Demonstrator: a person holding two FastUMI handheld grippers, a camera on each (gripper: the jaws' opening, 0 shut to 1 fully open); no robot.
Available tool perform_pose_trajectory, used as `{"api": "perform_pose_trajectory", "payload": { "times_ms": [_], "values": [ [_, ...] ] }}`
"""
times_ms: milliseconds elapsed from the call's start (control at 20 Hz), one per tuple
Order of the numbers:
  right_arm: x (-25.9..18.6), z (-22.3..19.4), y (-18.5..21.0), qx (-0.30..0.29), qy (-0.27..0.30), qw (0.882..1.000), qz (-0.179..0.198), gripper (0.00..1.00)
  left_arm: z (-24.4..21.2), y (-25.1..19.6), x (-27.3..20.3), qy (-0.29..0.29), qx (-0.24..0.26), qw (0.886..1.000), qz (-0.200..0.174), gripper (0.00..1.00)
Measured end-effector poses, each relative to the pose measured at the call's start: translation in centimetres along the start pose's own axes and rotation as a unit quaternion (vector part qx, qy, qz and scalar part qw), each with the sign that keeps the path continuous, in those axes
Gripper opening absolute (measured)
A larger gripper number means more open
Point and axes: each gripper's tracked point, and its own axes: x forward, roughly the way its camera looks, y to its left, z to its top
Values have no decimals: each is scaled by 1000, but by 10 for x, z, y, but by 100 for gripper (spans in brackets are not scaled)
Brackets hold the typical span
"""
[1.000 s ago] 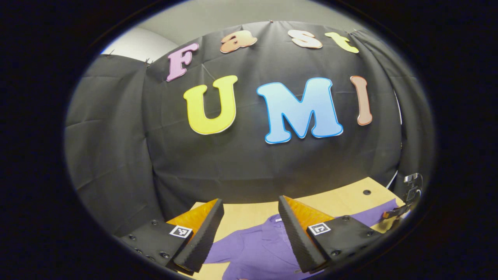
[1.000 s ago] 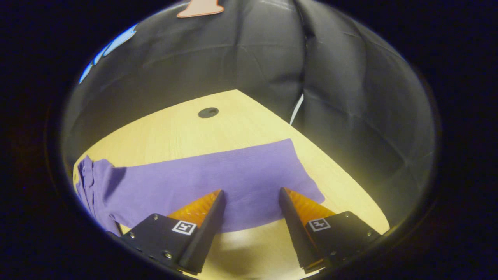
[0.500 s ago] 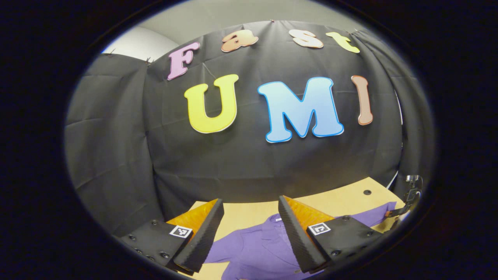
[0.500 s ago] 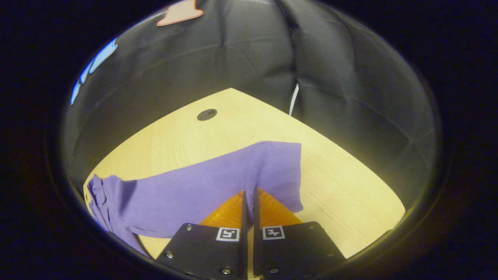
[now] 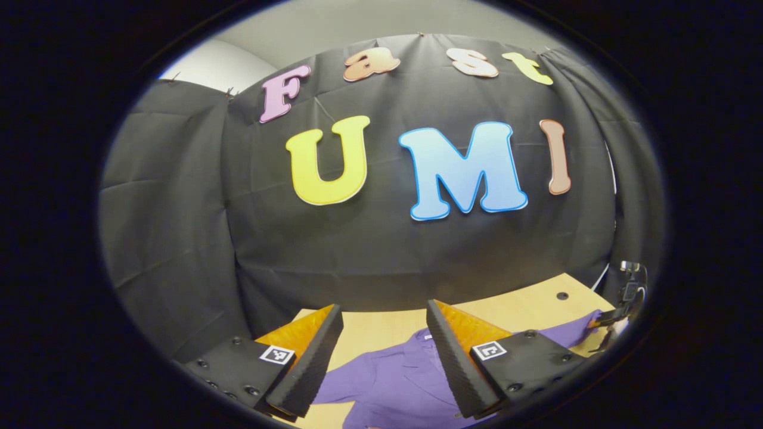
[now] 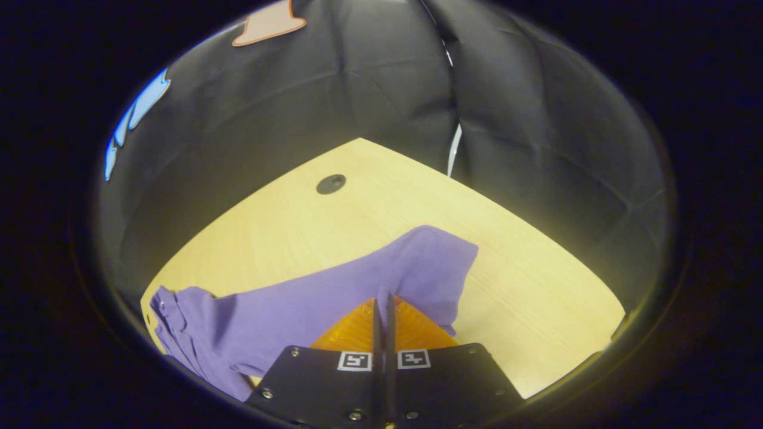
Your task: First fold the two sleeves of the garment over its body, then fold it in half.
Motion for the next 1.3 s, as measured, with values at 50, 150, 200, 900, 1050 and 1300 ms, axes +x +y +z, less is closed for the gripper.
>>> {"api": "perform_pose_trajectory", "payload": {
  "times_ms": [50, 150, 200, 900, 1050, 1300],
  "values": [
    [-9, 6, 4, -2, -3, 1000, 11, 1, -1, 3, -2, 0, 0, 1000, 0, 94],
    [-34, 23, 13, -7, -8, 999, 31, 1, -2, 12, -6, -1, 1, 1000, 2, 94],
    [-47, 34, 17, -9, -11, 999, 42, 1, -3, 17, -9, -2, 1, 1000, 4, 94],
    [-207, 143, 20, -65, -6, 977, 202, 1, -34, 152, -53, 4, -16, 998, 67, 94],
    [-227, 163, 14, -78, 4, 971, 226, 1, -44, 191, -66, 10, -17, 996, 87, 94],
    [-227, 158, 13, -117, 31, 957, 264, 1, -65, 252, -84, 27, -22, 992, 122, 94]
  ]
}}
